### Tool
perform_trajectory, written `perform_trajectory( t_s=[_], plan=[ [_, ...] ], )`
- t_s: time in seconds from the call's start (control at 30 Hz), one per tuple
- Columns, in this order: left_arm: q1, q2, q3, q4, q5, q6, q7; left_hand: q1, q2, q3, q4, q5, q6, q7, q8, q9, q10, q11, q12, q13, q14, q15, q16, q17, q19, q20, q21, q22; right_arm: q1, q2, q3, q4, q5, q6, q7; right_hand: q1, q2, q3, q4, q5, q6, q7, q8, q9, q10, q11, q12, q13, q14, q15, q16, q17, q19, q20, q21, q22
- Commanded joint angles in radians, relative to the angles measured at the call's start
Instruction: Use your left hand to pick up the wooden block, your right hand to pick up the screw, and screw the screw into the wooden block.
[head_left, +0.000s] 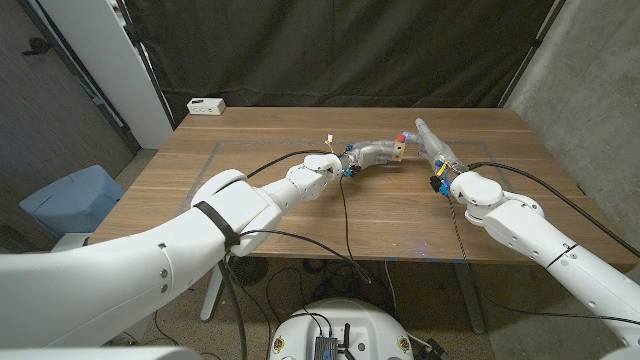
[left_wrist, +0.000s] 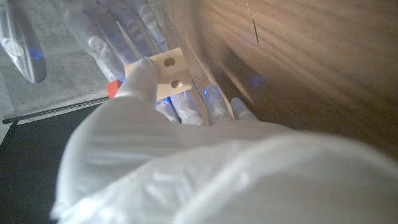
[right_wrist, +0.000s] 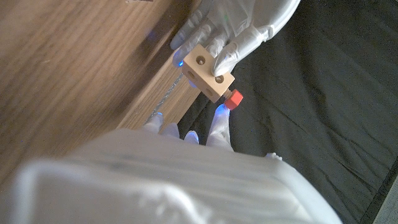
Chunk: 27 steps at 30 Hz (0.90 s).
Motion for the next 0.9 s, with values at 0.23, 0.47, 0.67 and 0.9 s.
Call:
perform_trajectory(
  t_s=[0.23,0.47,0.67,0.9],
  plan=[
    [0.0,-0.002,0.001,0.0,-0.001,0.002,0.001,0.0,0.011,0.002,0.006,0.004,0.044,0.036,0.008,0.005,0.009,0.001,0.007,0.005,0.01,-0.054,0.005,0.004,0.007,-0.005,0.007,0.005,-0.018,-0.007,0.004,-0.02,-0.001,0.002,-0.009,-0.005,0.027,0.0,0.002,0.008,0.009,0.0,0.005,-0.001,-0.097,0.003,0.006,0.0,-0.161,0.005,0.006,0.001,-0.006,-0.004,0.003,0.0],
    [0.003,-0.002,0.001,-0.001,0.0,-0.008,-0.007,-0.002,0.01,0.002,0.007,0.004,0.045,0.034,0.009,0.005,0.009,0.001,0.007,0.005,0.011,-0.056,0.005,0.004,0.007,-0.005,0.007,0.005,-0.027,-0.012,0.009,-0.03,0.001,0.001,-0.011,-0.004,0.028,0.0,0.002,0.008,0.01,-0.001,0.005,-0.001,-0.095,0.004,0.007,0.0,-0.161,0.005,0.006,0.001,-0.005,-0.004,0.003,0.0],
    [0.005,-0.001,0.0,-0.001,0.0,-0.016,-0.013,-0.001,0.011,0.002,0.006,0.004,0.044,0.036,0.008,0.005,0.009,0.001,0.007,0.005,0.01,-0.054,0.004,0.004,0.007,-0.005,0.007,0.005,-0.037,-0.015,0.013,-0.036,0.003,0.002,-0.014,-0.004,0.028,0.001,0.002,0.008,0.011,-0.003,0.005,-0.001,-0.095,0.004,0.007,0.0,-0.16,0.005,0.006,0.001,-0.005,-0.004,0.003,0.0],
    [0.009,-0.002,-0.002,-0.001,-0.001,-0.024,-0.02,0.0,0.011,0.003,0.006,0.005,0.042,0.034,0.008,0.005,0.009,0.001,0.007,0.005,0.01,-0.054,0.004,0.004,0.007,-0.005,0.007,0.005,-0.051,-0.018,0.019,-0.045,0.003,0.006,-0.023,-0.003,0.028,0.001,0.002,0.008,0.013,-0.002,0.006,-0.001,-0.093,0.004,0.007,0.0,-0.16,0.005,0.007,0.001,-0.002,-0.005,0.005,0.0]
  ],
)
